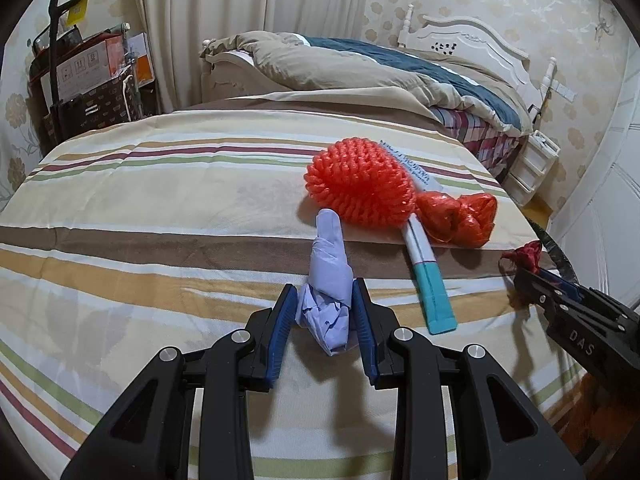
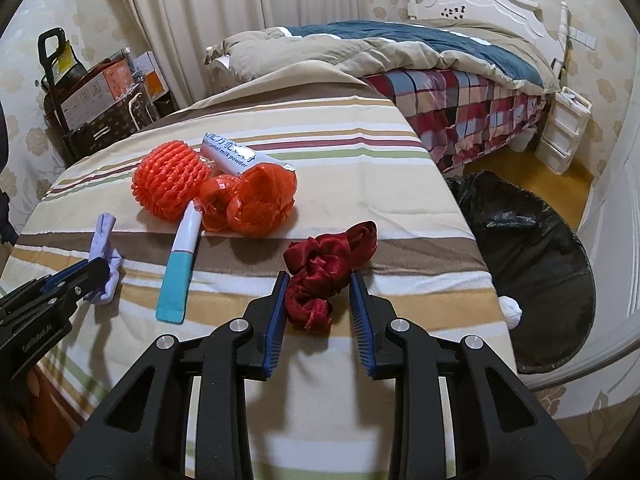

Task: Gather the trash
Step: 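Carry the lavender cloth and red ribbon over the trash bin, then open both grippers to drop the cloth and ribbon into the bin, then move both grippers back toward the pile on the bed, then grasp the orange foam net with the left gripper, then grasp the red plastic bag with the right gripper while the left gripper holds the orange net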

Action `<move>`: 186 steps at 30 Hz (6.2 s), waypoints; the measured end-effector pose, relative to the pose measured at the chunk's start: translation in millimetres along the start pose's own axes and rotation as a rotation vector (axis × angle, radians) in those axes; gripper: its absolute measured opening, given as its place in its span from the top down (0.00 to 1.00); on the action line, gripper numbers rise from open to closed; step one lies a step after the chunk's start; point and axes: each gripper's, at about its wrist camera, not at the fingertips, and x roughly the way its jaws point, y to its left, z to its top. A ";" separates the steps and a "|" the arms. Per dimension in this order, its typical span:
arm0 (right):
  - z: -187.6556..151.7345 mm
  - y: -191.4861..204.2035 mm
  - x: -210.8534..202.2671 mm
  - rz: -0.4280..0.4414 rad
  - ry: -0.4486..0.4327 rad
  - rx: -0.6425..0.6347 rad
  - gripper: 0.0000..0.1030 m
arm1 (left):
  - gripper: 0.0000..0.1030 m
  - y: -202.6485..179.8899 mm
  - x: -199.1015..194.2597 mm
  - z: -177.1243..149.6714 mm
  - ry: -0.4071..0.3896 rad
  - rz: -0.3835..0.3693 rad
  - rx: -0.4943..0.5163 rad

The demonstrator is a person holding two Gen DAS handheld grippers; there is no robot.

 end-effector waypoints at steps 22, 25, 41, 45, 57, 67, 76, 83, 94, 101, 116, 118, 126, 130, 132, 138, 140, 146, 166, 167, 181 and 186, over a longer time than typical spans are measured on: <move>3.1 -84.0 -48.2 -0.101 -0.112 0.093 0.71 | 0.69 -112.9 -18.7 13.3 -0.076 -0.177 0.171; 4.1 -102.7 -49.4 -0.129 -0.122 0.116 0.71 | 0.69 -137.7 -11.1 17.1 -0.068 -0.208 0.204; 11.0 -187.6 -19.1 -0.195 -0.100 0.224 0.71 | 0.69 -232.0 42.1 28.2 -0.026 -0.248 0.338; 11.2 -198.0 -12.3 -0.203 -0.091 0.242 0.71 | 0.69 -245.0 56.2 29.6 -0.012 -0.234 0.353; 7.2 -212.7 4.5 -0.211 -0.060 0.268 0.70 | 0.68 -265.8 75.6 27.7 0.013 -0.201 0.391; 3.1 -215.2 2.9 -0.246 -0.065 0.284 0.52 | 0.33 -259.3 71.5 31.7 0.000 -0.196 0.362; 1.4 -206.8 -9.7 -0.253 -0.083 0.282 0.38 | 0.26 -239.5 54.5 33.9 -0.047 -0.140 0.339; 1.3 -182.5 -16.6 -0.218 -0.091 0.264 0.34 | 0.26 -204.9 41.2 35.6 -0.061 -0.090 0.291; 7.6 -118.4 -12.5 -0.129 -0.081 0.177 0.32 | 0.24 -124.5 23.6 37.9 -0.083 0.029 0.175; 13.6 -73.6 -1.6 -0.074 -0.059 0.097 0.31 | 0.24 -75.7 22.5 45.2 -0.082 0.093 0.079; 29.4 -24.7 17.1 -0.022 -0.029 0.016 0.31 | 0.22 -27.7 60.5 57.7 0.013 0.065 0.024; 31.6 -21.2 18.7 -0.019 -0.028 0.010 0.31 | 0.38 -24.6 61.1 56.8 0.022 0.040 0.020; 38.2 -4.3 22.5 0.003 -0.030 -0.015 0.31 | 0.62 -23.9 50.6 52.7 -0.005 0.036 0.059; 41.6 4.9 24.1 0.016 -0.031 -0.032 0.31 | 0.65 -11.8 40.2 53.0 -0.020 0.040 0.033; 42.9 10.2 25.3 0.023 -0.030 -0.042 0.31 | 0.66 -3.5 34.8 50.9 -0.024 0.044 0.017; 46.3 24.3 35.9 0.044 -0.012 -0.065 0.31 | 0.68 16.6 23.9 44.2 -0.029 0.063 -0.024; 47.6 27.9 39.4 0.052 -0.005 -0.068 0.31 | 0.68 23.1 21.5 41.2 -0.027 0.066 -0.037; 48.7 37.7 49.5 0.060 0.017 -0.091 0.38 | 0.69 34.4 14.3 35.1 -0.032 0.076 -0.060; 31.4 26.4 21.9 0.053 -0.019 -0.066 0.63 | 0.83 29.5 -5.4 17.8 -0.046 0.018 -0.080; 29.7 24.3 19.5 0.050 -0.023 -0.063 0.63 | 0.83 29.5 -5.5 17.1 -0.041 0.013 -0.085; 18.1 13.7 17.1 0.051 -0.009 -0.035 0.63 | 0.28 31.5 -10.1 7.5 -0.043 0.036 -0.106; 19.0 13.3 17.7 0.053 -0.005 -0.034 0.63 | 0.24 36.3 1.0 14.6 -0.027 0.055 -0.102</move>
